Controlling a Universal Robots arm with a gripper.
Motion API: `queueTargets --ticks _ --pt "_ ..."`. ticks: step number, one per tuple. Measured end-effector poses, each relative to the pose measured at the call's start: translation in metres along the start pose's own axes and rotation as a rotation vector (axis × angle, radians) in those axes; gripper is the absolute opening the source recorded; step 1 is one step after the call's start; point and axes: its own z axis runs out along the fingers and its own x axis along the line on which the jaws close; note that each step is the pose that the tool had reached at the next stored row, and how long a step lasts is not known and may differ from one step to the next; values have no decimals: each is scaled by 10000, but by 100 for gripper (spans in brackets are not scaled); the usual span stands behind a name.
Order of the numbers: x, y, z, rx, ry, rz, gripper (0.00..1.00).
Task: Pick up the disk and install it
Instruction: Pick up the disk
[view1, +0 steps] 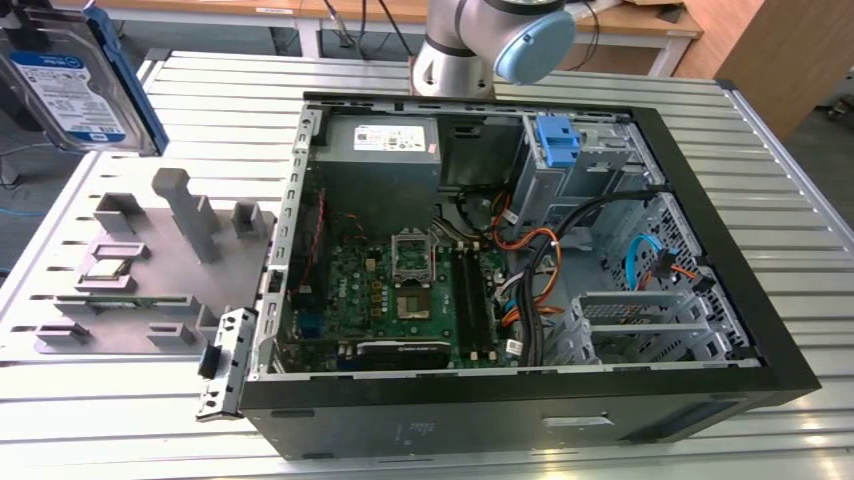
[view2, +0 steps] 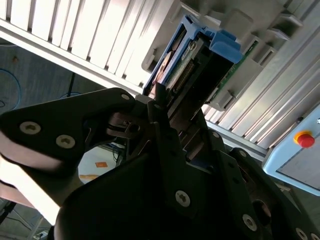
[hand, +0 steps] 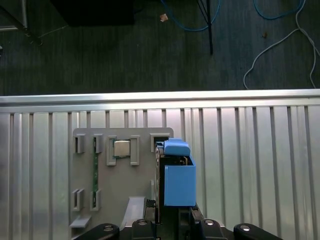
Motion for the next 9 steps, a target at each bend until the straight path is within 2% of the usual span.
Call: queueTargets --ticks 9 --pt "-4 3 -69 0 0 1 35"
